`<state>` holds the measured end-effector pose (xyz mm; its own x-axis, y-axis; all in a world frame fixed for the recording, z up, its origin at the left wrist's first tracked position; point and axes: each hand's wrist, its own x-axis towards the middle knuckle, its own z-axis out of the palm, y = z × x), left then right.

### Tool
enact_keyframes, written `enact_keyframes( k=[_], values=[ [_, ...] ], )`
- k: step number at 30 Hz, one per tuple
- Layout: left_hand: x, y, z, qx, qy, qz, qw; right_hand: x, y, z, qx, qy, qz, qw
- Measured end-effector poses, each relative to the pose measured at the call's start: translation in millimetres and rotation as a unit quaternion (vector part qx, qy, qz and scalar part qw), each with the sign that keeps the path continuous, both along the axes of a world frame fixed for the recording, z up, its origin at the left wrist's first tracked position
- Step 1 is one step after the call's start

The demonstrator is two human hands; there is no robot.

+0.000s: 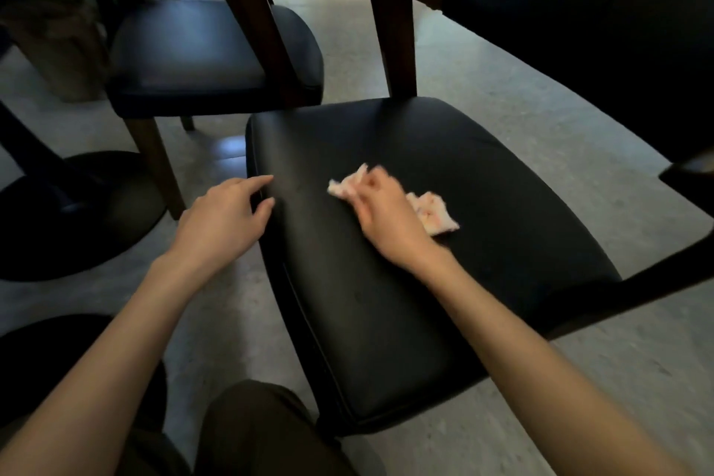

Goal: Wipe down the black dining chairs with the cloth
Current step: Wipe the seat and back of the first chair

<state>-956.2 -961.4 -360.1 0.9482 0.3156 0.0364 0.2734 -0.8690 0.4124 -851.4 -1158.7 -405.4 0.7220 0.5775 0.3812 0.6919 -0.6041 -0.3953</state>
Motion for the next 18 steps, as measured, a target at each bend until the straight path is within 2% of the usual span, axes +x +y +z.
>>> enact_keyframes(
  k=[3, 5, 8, 10, 14, 16, 18],
  values=[
    [-0.3, 3.0, -0.8, 0.004, 0.007, 0.009, 1.000, -68.5, -19.7, 8.5, 0.013, 0.058, 0.148, 0.987],
    [-0.2, 4.8, -3.4, -0.013, 0.014, 0.008, 1.000, -77.5, -31.8, 19.1, 0.005, 0.104, 0.197, 0.975],
    [1.3, 9.3, -6.7, -0.058, 0.027, 0.006, 0.998, -35.1, -22.2, 37.3, 0.093, 0.053, 0.110, 0.988],
    [1.2, 11.9, -9.4, -0.084, 0.024, 0.007, 0.996, 10.1, 1.3, 45.8, 0.102, 0.040, 0.037, 0.993],
    [-2.5, 15.5, -16.0, -0.168, 0.020, 0.014, 0.985, 74.1, 66.3, 22.5, 0.031, 0.029, -0.023, 0.999],
    [-4.7, 18.8, -19.8, -0.203, 0.024, 0.015, 0.979, 74.3, 90.6, 9.9, -0.031, 0.040, -0.047, 0.998],
    [-6.1, 21.8, -20.9, -0.230, 0.031, 0.016, 0.973, 58.1, 95.5, 7.6, -0.045, 0.024, -0.015, 0.999]
  ],
)
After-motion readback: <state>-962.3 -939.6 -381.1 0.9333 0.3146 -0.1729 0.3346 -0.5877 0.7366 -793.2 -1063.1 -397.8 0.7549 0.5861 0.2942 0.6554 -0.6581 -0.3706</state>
